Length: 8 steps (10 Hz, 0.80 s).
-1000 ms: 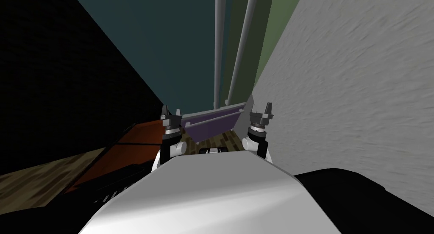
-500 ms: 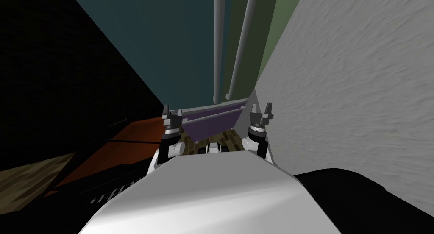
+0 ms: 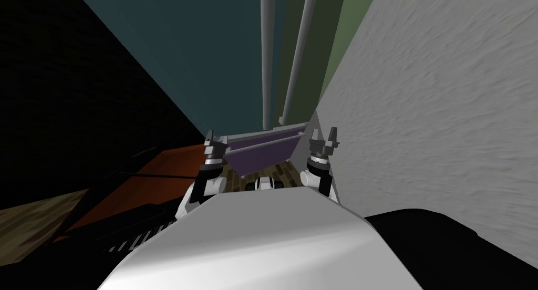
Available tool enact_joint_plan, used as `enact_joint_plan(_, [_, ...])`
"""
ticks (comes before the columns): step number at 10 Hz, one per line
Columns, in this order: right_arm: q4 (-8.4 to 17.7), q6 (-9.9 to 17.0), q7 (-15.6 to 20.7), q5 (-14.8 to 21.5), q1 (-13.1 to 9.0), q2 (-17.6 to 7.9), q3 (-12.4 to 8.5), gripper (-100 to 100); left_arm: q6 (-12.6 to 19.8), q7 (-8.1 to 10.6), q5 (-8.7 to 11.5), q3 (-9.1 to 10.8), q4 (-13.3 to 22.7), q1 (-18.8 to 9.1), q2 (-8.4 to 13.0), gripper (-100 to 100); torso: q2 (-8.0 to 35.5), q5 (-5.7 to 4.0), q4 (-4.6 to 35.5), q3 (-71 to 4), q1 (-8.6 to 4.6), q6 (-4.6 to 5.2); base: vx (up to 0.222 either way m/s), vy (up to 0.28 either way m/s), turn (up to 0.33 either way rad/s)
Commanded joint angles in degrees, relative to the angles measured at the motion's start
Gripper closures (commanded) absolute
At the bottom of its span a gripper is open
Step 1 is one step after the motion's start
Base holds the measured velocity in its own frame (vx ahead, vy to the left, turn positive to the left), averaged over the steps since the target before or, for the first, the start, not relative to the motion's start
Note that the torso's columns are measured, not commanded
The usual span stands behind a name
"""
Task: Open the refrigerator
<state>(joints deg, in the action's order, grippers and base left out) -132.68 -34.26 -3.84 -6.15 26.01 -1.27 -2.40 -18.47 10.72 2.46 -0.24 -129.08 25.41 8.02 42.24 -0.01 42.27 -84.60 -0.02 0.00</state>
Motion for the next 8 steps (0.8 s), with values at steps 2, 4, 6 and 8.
enact_joint_plan(2, [0.0,0.0,0.0,0.0,0.0,0.0,0.0,0,6.1,1.22,2.5,-0.45,-1.4,-0.6,1.4,-100,0.0,0.0,0.0,0.0,0.0,0.01,0.047,-0.067,0.038])
enact_joint_plan(4, [0.0,0.0,0.0,0.0,0.0,0.0,0.0,0,9.2,1.91,3.9,-0.7,-2.4,-0.9,1.7,-100,0.1,0.0,0.0,0.0,-0.02,0.0,0.035,-0.075,0.044])
enact_joint_plan(6, [0.0,0.0,0.0,0.0,0.0,0.0,0.0,0,11.3,2.26,4.6,-0.83,-2.9,-1.0,1.7,-100,0.1,0.03,0.0,0.0,0.1,0.01,0.028,-0.044,0.02])
enact_joint_plan(8, [0.0,0.0,0.0,0.0,0.0,0.0,0.0,0,14.6,2.93,6.0,-1.07,-3.9,-1.3,1.8,-100,0.1,0.01,0.0,0.0,0.01,0.0,0.029,-0.06,0.044])
